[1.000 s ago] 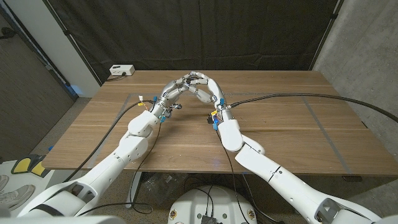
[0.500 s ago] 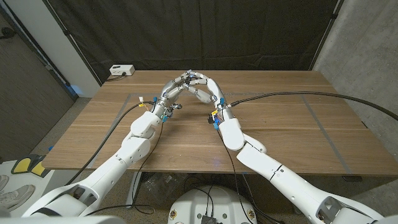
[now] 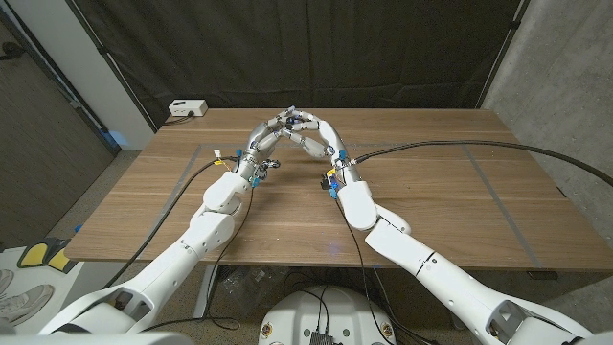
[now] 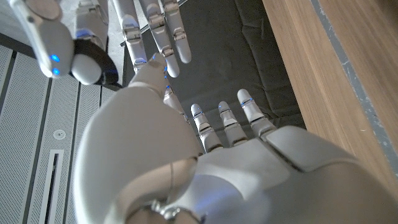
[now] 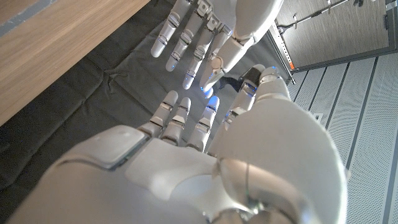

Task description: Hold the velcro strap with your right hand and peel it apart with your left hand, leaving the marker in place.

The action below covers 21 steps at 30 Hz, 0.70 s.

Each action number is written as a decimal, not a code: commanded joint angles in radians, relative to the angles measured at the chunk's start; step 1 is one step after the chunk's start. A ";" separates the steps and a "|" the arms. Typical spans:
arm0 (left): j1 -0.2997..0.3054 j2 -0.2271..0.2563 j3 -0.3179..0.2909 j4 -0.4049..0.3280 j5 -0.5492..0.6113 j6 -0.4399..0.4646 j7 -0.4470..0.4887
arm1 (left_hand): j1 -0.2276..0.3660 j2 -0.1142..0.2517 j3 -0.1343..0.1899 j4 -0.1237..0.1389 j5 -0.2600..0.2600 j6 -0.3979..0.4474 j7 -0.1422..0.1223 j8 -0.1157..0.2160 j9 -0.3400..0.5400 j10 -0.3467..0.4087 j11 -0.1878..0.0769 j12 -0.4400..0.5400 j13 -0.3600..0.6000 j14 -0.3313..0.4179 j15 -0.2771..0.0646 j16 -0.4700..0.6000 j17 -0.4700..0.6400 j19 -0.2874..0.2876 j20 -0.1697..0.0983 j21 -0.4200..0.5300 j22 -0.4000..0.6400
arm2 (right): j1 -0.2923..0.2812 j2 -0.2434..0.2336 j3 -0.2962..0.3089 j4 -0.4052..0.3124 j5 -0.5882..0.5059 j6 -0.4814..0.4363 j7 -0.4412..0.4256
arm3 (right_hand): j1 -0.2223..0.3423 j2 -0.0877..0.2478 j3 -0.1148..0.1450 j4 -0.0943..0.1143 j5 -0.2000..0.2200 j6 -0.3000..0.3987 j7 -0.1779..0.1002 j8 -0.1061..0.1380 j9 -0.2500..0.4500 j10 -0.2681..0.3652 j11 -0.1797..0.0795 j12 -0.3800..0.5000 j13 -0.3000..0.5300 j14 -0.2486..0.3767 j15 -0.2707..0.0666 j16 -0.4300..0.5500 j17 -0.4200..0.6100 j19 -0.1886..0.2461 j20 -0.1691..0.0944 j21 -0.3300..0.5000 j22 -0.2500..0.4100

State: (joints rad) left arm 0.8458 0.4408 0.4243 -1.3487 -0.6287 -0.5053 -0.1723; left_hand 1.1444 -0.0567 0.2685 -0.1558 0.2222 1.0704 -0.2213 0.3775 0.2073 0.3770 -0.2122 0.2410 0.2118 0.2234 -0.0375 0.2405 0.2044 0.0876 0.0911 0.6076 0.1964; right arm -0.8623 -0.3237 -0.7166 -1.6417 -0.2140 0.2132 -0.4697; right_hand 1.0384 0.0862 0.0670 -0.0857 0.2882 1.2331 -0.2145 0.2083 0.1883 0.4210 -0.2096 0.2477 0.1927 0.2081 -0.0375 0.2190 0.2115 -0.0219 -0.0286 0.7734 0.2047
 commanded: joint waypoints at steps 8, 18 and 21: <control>0.045 -0.045 -0.035 -0.063 -0.067 0.043 0.093 | -0.018 0.014 -0.033 0.055 -0.013 0.203 0.069 0.076 -0.018 0.106 -0.003 0.042 0.029 0.060 -0.141 0.028 0.027 0.013 -0.020 0.004 0.003 | 0.017 0.016 0.005 0.038 0.023 0.016 0.002 | 0.008 -0.001 -0.011 0.000 0.007 0.012 -0.008 0.005 0.004 0.017 0.000 0.006 0.004 0.016 -0.092 0.003 0.005 0.012 -0.014 0.013 0.001; 0.063 -0.054 -0.034 -0.069 0.095 -0.024 0.246 | -0.037 -0.020 -0.070 0.053 0.014 -0.114 0.007 -0.060 0.012 0.056 0.000 0.033 0.053 0.058 -0.136 -0.013 0.031 -0.003 -0.014 -0.001 0.001 | 0.022 0.012 0.008 0.037 0.027 0.027 0.008 | 0.008 0.002 -0.016 0.001 0.009 0.012 -0.008 0.004 0.004 0.021 0.000 0.005 0.004 0.018 -0.091 0.002 0.007 0.014 -0.012 0.017 0.000; 0.068 -0.054 -0.034 -0.077 0.111 -0.026 0.264 | -0.037 -0.026 -0.082 0.051 0.028 -0.248 0.006 -0.091 0.032 -0.001 -0.001 0.014 0.061 0.038 -0.122 -0.026 0.036 -0.009 -0.016 -0.006 0.000 | 0.023 0.009 0.008 0.035 0.026 0.029 0.011 | 0.008 0.003 -0.018 0.001 0.009 0.013 -0.008 0.003 0.004 0.022 0.000 0.005 0.004 0.021 -0.092 0.002 0.007 0.014 -0.011 0.018 0.000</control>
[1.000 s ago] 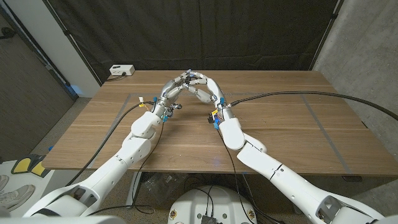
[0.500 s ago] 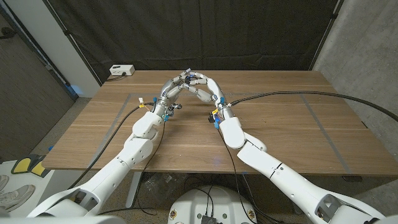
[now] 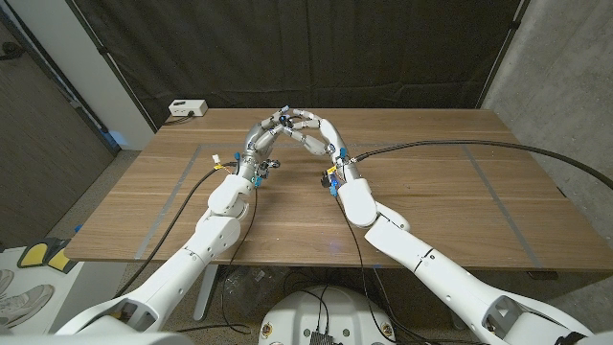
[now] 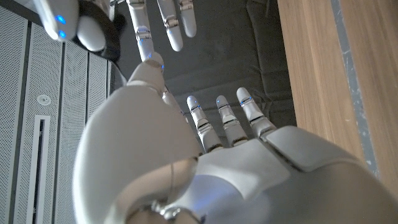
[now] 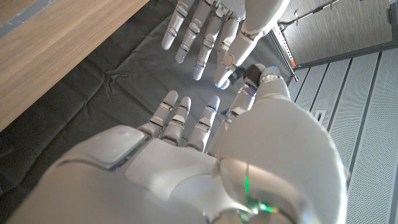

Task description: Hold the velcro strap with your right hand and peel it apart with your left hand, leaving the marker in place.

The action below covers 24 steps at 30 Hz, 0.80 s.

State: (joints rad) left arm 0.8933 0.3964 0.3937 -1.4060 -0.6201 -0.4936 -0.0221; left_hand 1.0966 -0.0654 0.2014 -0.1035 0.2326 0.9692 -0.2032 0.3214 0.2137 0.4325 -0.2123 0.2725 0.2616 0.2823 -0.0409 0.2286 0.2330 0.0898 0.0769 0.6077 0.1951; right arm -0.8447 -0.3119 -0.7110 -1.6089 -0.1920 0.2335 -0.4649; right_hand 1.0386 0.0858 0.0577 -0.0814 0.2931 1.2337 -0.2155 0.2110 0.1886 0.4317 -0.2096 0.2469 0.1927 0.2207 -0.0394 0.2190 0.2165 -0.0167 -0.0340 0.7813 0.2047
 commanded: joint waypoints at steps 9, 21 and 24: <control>0.033 -0.009 -0.005 -0.042 0.094 -0.038 0.120 | 0.014 -0.011 -0.025 -0.001 0.031 -0.274 -0.019 -0.060 0.040 -0.069 0.002 -0.016 0.021 -0.024 -0.102 -0.017 0.010 -0.022 0.009 -0.012 0.001 | -0.003 -0.010 0.005 -0.005 0.005 0.013 0.009 | 0.011 0.005 -0.013 -0.005 0.006 0.013 -0.007 0.000 0.003 0.012 0.000 0.005 0.004 0.008 -0.091 0.001 0.003 0.007 -0.007 0.012 -0.001; 0.042 -0.031 -0.006 -0.067 0.094 -0.017 0.169 | 0.052 0.097 -0.003 -0.003 -0.026 0.216 0.010 0.083 -0.024 0.072 -0.001 0.050 0.027 0.039 -0.124 0.003 0.010 0.004 0.026 0.000 0.006 | -0.017 -0.013 0.008 -0.019 -0.015 0.010 -0.009 | 0.021 0.005 -0.017 -0.010 0.009 0.023 -0.006 0.002 0.004 0.013 -0.002 0.003 0.004 0.007 -0.097 -0.002 0.003 0.003 -0.009 0.013 -0.002; 0.047 -0.036 -0.009 -0.071 0.097 -0.013 0.186 | 0.063 0.094 0.001 -0.011 -0.031 0.274 0.030 0.085 -0.035 0.102 -0.002 0.062 0.029 0.061 -0.136 0.009 0.011 0.017 0.016 0.007 0.006 | -0.018 -0.012 0.009 -0.022 -0.015 0.002 -0.009 | 0.028 0.006 -0.017 -0.014 0.011 0.026 -0.002 0.003 0.003 0.013 -0.002 0.003 0.004 0.007 -0.097 -0.003 0.003 0.003 -0.008 0.015 -0.002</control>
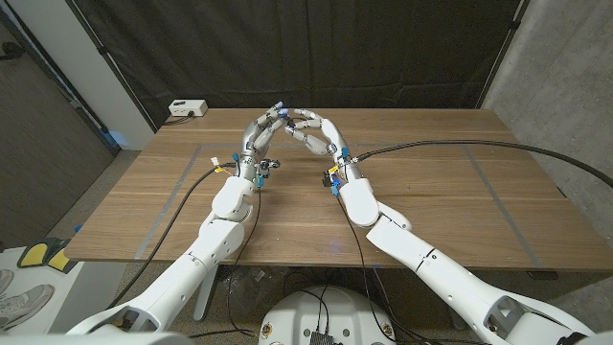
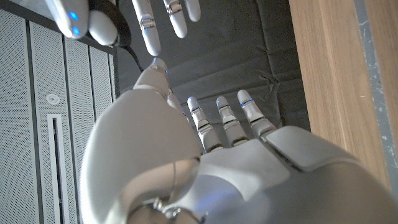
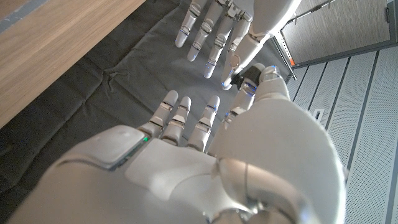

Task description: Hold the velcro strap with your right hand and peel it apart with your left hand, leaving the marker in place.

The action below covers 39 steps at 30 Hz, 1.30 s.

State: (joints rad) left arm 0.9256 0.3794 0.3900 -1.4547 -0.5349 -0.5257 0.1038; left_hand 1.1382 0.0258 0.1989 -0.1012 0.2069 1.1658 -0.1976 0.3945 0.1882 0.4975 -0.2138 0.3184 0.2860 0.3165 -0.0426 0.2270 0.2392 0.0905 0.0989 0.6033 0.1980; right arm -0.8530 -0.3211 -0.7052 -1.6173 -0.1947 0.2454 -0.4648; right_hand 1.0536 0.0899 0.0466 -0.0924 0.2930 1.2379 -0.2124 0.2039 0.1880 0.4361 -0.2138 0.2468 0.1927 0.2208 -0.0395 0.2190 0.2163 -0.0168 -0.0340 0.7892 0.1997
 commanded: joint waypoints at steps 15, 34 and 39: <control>0.016 -0.081 -0.044 0.052 0.427 -0.125 0.406 | -0.007 0.067 0.026 0.017 0.012 0.124 0.256 -0.033 0.011 0.091 0.002 0.040 0.015 0.052 -0.150 0.010 0.039 0.038 0.004 0.044 0.014 | -0.005 0.001 0.000 -0.015 -0.018 -0.032 -0.009 | 0.027 0.006 -0.014 -0.009 0.017 0.030 0.007 0.009 0.004 0.014 0.002 0.001 0.004 0.007 -0.099 -0.005 0.004 -0.001 -0.004 0.011 0.002; 0.004 -0.083 -0.056 0.087 0.545 -0.163 0.507 | 0.025 0.119 0.074 -0.002 0.012 0.070 0.357 0.010 0.067 0.149 0.003 0.063 0.028 0.085 -0.169 0.017 0.070 0.047 -0.003 0.090 0.030 | -0.017 -0.022 -0.037 -0.119 -0.205 -0.279 -0.086 | 0.048 0.019 -0.006 -0.018 0.031 0.016 0.016 0.006 0.003 0.016 0.017 -0.003 0.004 -0.004 -0.046 -0.012 0.006 0.004 0.050 0.024 0.001; -0.002 -0.069 -0.058 0.103 0.643 -0.167 0.562 | 0.002 0.063 0.062 -0.014 -0.002 0.122 0.228 0.077 0.095 0.121 0.002 0.050 0.032 0.090 -0.167 0.007 0.082 0.041 -0.042 0.117 0.031 | -0.015 -0.020 -0.028 -0.101 -0.153 -0.221 -0.090 | 0.041 0.020 -0.007 -0.015 0.029 0.015 0.018 0.007 0.003 0.017 0.016 -0.003 0.004 -0.003 -0.045 -0.011 0.007 0.004 0.047 0.026 0.001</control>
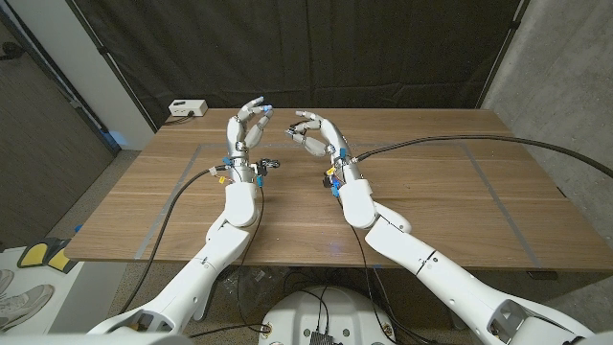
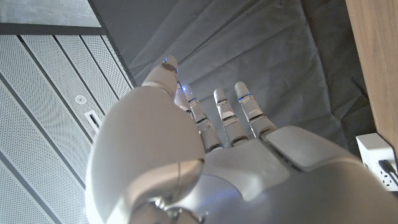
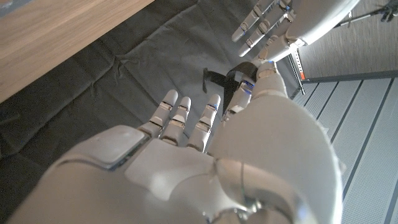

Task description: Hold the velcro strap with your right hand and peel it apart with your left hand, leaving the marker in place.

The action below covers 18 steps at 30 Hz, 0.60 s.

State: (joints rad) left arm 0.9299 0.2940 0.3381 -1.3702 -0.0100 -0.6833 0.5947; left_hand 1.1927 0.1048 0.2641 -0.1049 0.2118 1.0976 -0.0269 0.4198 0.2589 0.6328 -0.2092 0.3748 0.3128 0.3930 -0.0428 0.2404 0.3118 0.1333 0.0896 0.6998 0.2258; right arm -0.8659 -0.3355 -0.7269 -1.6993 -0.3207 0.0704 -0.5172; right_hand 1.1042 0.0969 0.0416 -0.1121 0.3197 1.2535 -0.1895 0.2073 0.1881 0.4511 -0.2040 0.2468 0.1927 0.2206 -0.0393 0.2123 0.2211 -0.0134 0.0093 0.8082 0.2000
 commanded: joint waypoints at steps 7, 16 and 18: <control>-0.042 0.098 0.033 0.075 0.075 -0.074 -0.072 | -0.162 -0.102 -0.025 0.000 0.001 -0.239 -0.072 -0.159 -0.065 -0.243 0.002 -0.082 0.013 -0.135 -0.106 -0.053 0.038 -0.121 -0.005 0.056 0.007 | 0.002 0.011 0.015 0.024 0.050 0.081 -0.058 | 0.009 0.015 0.009 -0.009 0.002 0.006 0.035 0.009 0.003 0.017 0.010 0.002 0.004 0.000 -0.052 -0.005 0.001 0.001 -0.001 0.011 0.000; -0.050 0.107 0.037 0.077 0.051 -0.079 -0.109 | -0.225 -0.167 -0.070 0.009 0.042 -0.312 -0.192 -0.175 -0.049 -0.291 -0.001 -0.098 0.016 -0.188 -0.090 -0.044 0.039 -0.137 -0.019 0.071 0.000 | 0.016 0.028 0.048 0.111 0.235 0.280 0.046 | 0.031 0.014 0.019 -0.024 0.004 0.010 0.055 0.012 0.003 0.030 0.003 0.005 0.004 0.007 -0.061 -0.005 -0.001 0.001 -0.005 0.014 -0.001; -0.053 0.116 0.040 0.074 0.044 -0.074 -0.128 | -0.212 -0.154 -0.060 0.004 0.051 -0.293 -0.193 -0.166 -0.047 -0.277 -0.001 -0.092 0.016 -0.183 -0.093 -0.042 0.037 -0.131 -0.023 0.076 -0.001 | 0.018 0.034 0.055 0.131 0.283 0.321 0.081 | 0.034 0.013 0.020 -0.026 0.005 0.013 0.056 0.014 0.003 0.032 0.001 0.006 0.004 0.007 -0.062 -0.005 -0.001 0.002 -0.005 0.016 -0.001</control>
State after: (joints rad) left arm 0.8945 0.3728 0.3622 -1.3086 0.0622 -0.7491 0.5335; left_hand 0.9642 -0.0565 0.1972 -0.0993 0.2511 0.7826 -0.2164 0.2405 0.2073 0.3390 -0.2077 0.2756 0.3275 0.2082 -0.0409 0.1915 0.3460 -0.0026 0.0732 0.7665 0.2242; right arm -0.8596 -0.3195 -0.7017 -1.6473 -0.2384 0.1776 -0.5449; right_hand 1.1245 0.1081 0.0582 -0.1287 0.3194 1.2529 -0.1442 0.2100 0.1884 0.4716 -0.2056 0.2468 0.1927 0.2205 -0.0393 0.2123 0.2183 -0.0133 0.0092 0.8198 0.2001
